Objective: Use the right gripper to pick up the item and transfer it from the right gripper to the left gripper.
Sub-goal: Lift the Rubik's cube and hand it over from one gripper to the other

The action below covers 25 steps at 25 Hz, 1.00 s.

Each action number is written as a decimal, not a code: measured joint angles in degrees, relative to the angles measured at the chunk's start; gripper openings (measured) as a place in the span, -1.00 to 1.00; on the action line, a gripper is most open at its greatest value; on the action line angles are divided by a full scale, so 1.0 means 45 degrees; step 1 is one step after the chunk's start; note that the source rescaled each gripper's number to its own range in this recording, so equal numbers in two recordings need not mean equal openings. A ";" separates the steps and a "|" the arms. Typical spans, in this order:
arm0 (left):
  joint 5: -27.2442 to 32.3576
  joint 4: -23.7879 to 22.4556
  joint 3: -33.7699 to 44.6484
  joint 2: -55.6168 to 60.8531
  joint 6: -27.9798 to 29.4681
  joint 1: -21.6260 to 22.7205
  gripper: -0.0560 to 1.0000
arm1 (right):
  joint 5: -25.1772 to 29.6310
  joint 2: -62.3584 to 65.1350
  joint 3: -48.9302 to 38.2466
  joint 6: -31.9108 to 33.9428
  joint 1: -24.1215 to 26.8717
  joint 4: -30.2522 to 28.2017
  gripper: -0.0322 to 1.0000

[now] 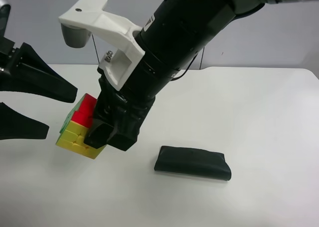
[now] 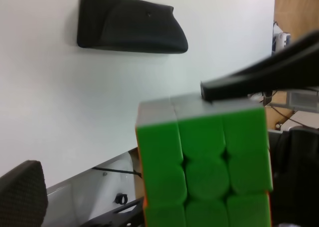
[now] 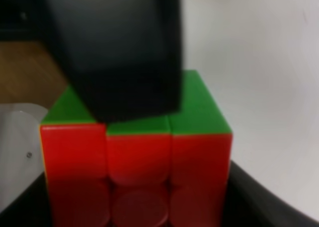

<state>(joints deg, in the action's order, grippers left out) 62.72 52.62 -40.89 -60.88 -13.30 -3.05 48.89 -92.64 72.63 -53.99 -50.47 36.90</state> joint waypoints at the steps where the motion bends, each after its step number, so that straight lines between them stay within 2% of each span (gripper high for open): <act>1: -0.0013 0.0117 0.0000 -0.0053 0.0000 0.0000 1.00 | 0.0000 0.0000 0.0000 -0.0024 0.0000 0.0013 -0.93; 9: 0.0064 0.0563 0.0000 -0.0137 -0.0087 0.0000 1.00 | -0.0106 0.0000 0.0000 -0.0113 0.0000 0.0092 -0.93; 14: 0.0116 0.0586 0.0000 -0.0137 -0.0087 0.0000 1.00 | -0.0732 0.0000 0.0000 -0.0228 0.0000 0.0134 -0.93; 25: 0.0116 0.0586 0.0000 -0.0137 0.0058 0.0000 1.00 | -0.1289 0.0000 0.0000 -0.1350 0.0000 0.1667 -0.93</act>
<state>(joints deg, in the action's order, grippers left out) 63.24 55.25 -40.89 -61.50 -13.04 -3.05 43.08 -92.64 72.63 -60.07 -50.47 44.40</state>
